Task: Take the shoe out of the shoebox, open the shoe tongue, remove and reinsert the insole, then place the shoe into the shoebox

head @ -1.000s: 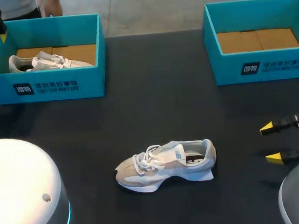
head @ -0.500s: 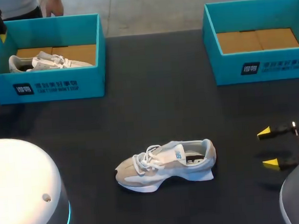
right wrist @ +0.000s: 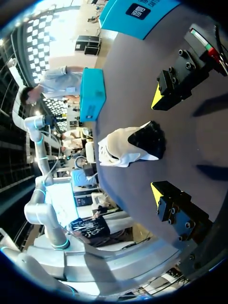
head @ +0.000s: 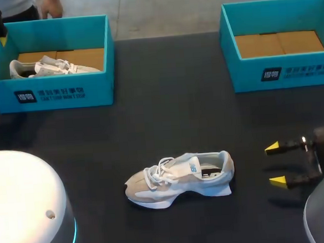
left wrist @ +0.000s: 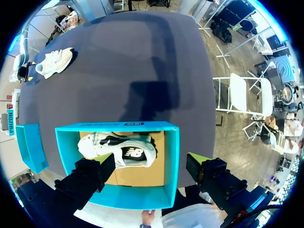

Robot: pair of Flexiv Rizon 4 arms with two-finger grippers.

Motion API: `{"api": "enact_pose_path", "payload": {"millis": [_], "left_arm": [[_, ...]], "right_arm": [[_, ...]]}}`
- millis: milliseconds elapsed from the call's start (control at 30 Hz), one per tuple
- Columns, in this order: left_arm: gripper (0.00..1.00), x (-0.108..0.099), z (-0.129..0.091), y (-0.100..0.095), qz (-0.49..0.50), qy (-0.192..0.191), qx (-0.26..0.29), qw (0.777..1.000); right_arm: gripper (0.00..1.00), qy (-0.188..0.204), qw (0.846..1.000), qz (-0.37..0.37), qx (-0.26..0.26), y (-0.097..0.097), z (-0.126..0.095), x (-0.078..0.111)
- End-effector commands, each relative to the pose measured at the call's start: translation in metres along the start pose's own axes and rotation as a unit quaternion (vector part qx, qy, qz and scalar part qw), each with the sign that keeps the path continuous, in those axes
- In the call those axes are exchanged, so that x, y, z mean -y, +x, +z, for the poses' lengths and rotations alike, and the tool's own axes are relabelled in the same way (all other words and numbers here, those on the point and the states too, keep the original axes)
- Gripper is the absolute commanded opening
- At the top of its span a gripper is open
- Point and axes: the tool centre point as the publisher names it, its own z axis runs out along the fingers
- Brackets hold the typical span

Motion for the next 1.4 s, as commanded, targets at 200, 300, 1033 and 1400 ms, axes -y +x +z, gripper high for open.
{"api": "enact_pose_path", "payload": {"millis": [200,300,1033,1400], "left_arm": [[1.00,0.001,0.000,0.000,0.000,-0.001,-0.001,1.000],[1.00,0.001,0.000,0.000,0.000,-0.001,-0.001,1.000],[1.00,0.001,0.000,0.000,0.000,-0.001,-0.001,1.000],[1.00,0.001,0.000,0.000,0.000,-0.001,-0.001,1.000]], "right_arm": [[1.00,-0.008,1.000,-0.001,0.000,-0.005,0.027,0.000],[1.00,-0.012,1.000,-0.001,-0.001,-0.008,0.032,0.001],[1.00,-0.037,0.999,0.002,-0.017,-0.009,0.081,0.001],[1.00,-0.049,0.999,-0.009,-0.005,-0.002,0.101,-0.003]]}}
